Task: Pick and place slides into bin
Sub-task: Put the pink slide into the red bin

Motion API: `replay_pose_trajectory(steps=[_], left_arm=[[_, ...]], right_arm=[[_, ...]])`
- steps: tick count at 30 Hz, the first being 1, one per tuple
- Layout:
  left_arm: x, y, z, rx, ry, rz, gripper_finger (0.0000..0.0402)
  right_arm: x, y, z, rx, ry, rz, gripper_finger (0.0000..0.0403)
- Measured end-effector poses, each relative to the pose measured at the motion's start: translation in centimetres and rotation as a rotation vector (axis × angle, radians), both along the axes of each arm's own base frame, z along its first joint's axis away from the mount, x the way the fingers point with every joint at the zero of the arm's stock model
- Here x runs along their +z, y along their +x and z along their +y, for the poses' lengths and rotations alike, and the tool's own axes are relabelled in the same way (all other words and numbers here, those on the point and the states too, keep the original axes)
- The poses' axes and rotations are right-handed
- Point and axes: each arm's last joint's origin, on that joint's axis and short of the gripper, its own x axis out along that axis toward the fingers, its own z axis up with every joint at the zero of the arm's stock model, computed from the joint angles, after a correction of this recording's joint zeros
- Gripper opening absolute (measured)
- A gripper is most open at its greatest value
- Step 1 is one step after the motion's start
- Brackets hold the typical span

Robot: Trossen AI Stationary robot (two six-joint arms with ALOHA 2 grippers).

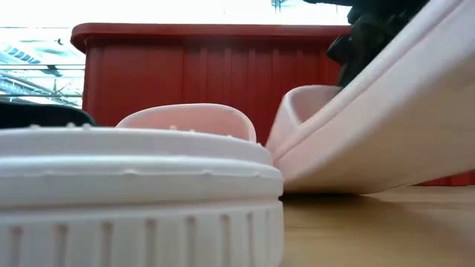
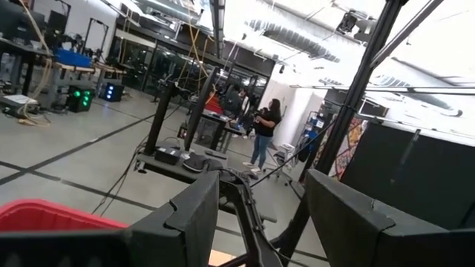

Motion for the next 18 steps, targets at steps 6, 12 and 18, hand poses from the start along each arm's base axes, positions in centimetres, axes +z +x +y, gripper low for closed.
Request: replay_pose_trajectory(steps=[6,12,18], left_arm=[[0.0,0.0,-0.1,-0.023,-0.023,0.002,0.0202],[0.0,0.0,-0.1,-0.024,-0.027,0.002,0.0202],[0.0,0.0,0.0,-0.023,-0.026,0.002,0.0202]], right_arm=[[3.2,-1.0,-0.6,0.078,0.014,-0.019,0.0003],[7.5,-1.8,-1.8,0.155,0.119,-0.108,0.0003],[12.0,-2.5,-3.0,0.246,0.255,-0.272,0.0003]])
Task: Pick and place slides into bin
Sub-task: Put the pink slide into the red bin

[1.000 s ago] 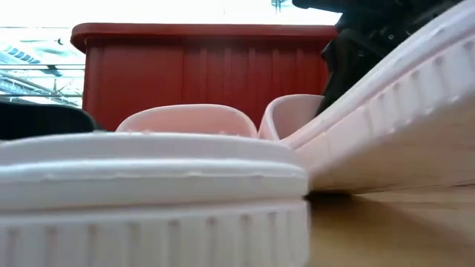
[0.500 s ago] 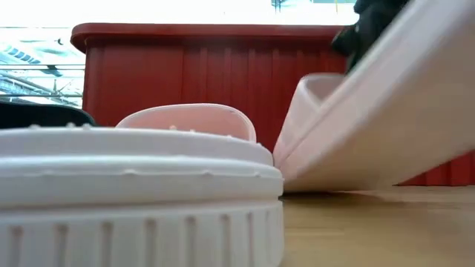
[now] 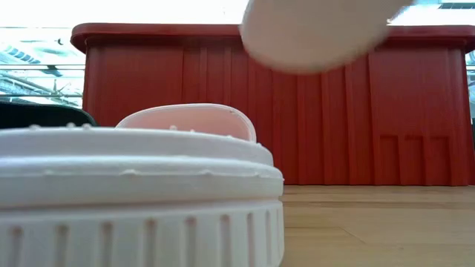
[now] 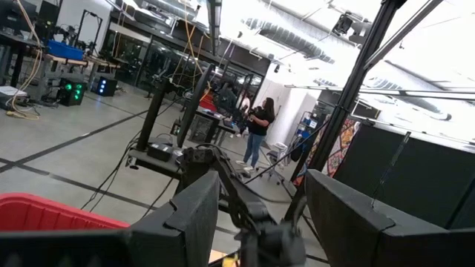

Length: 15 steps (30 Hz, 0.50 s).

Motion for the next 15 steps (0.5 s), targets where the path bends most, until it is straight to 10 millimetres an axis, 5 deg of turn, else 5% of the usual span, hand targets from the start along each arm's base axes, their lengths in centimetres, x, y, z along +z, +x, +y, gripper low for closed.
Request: replay_pose_trajectory(steps=[15], left_arm=[[0.8,-0.2,0.0,0.004,0.011,-0.089,0.0202]], right_arm=[[10.2,0.5,-3.8,0.063,0.139,-0.748,0.0004]])
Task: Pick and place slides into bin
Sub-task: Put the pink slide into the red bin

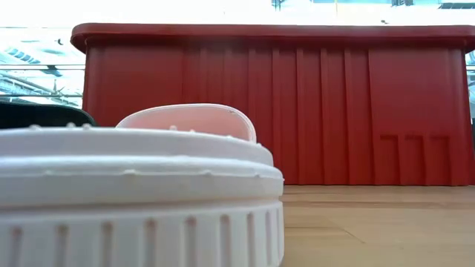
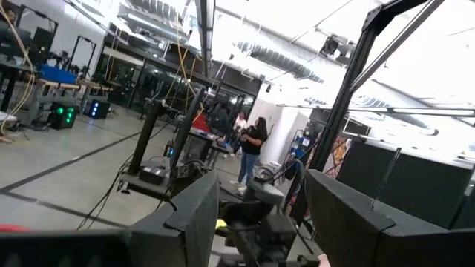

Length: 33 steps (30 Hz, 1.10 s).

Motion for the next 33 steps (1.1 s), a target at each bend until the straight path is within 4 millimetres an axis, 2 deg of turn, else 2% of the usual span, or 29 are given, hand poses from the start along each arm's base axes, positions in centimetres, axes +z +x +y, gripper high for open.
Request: replay_pose_trajectory(steps=[7,14,18,26,33], left_arm=[[0.1,0.0,0.0,0.002,0.007,-0.015,0.0202],[0.2,-0.3,0.0,0.011,0.036,-0.023,0.0202],[0.4,-0.7,0.0,0.017,0.054,-0.035,0.0202],[0.7,-1.8,0.2,0.084,0.175,-0.067,0.0202],[1.0,-3.3,1.2,0.177,0.22,-0.092,0.0202]], right_arm=[[2.1,0.5,-2.8,-0.218,0.007,-0.197,0.0004],[2.3,1.2,-5.1,-0.38,-0.017,-0.215,0.0004],[2.3,1.3,-6.2,-0.515,-0.095,-0.209,0.0004],[1.3,1.7,-9.9,-0.924,-0.181,-0.056,0.0004],[-0.3,2.0,-13.5,-1.028,-0.292,0.108,0.0004]])
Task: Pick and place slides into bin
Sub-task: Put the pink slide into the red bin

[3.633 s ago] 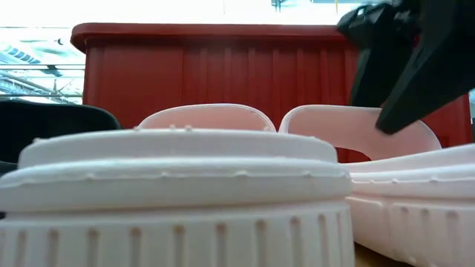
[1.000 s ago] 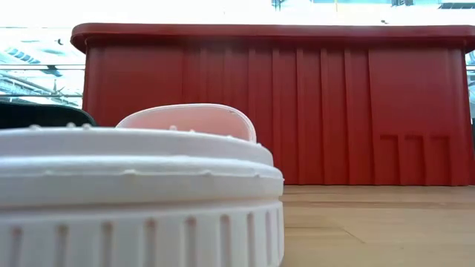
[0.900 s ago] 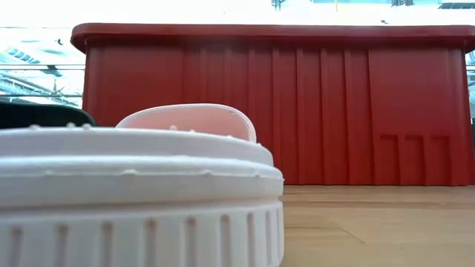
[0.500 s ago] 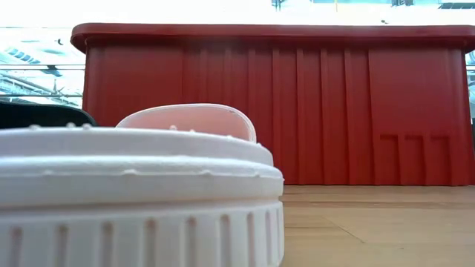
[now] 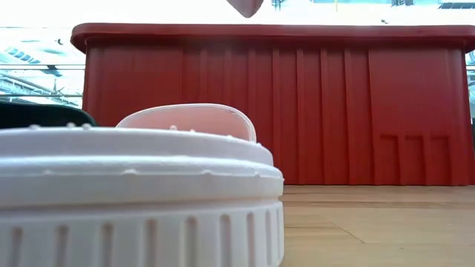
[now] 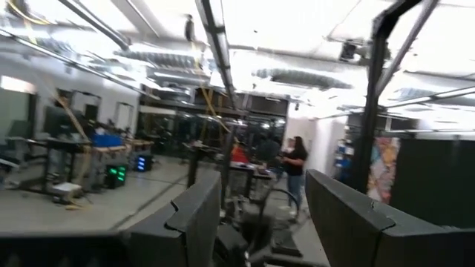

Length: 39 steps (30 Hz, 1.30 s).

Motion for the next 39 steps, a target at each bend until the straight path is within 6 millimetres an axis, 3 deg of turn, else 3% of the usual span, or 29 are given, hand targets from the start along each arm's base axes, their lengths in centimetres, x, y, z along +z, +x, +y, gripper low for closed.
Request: replay_pose_trajectory(steps=[13,21,24,30,39], left_arm=[[0.0,-1.7,1.5,0.031,0.014,0.013,0.0202],[-0.4,-1.6,2.3,0.063,0.014,0.061,0.0202],[-0.4,-1.4,2.7,0.086,0.008,0.055,0.0202],[0.0,-0.9,3.2,0.1,-0.08,0.001,0.0202],[-0.1,-0.4,3.4,0.111,-0.096,0.001,0.0202]], right_arm=[[-3.4,-1.1,-5.8,-0.098,0.125,0.308,0.0004],[-4.2,-2.1,-8.3,-0.155,0.184,0.539,0.0004],[-4.6,-1.7,-8.7,-0.156,0.166,0.579,0.0004],[-7.9,0.1,-9.1,-0.135,0.143,0.785,0.0004],[-11.6,2.7,-9.6,-0.134,0.159,0.871,0.0004]])
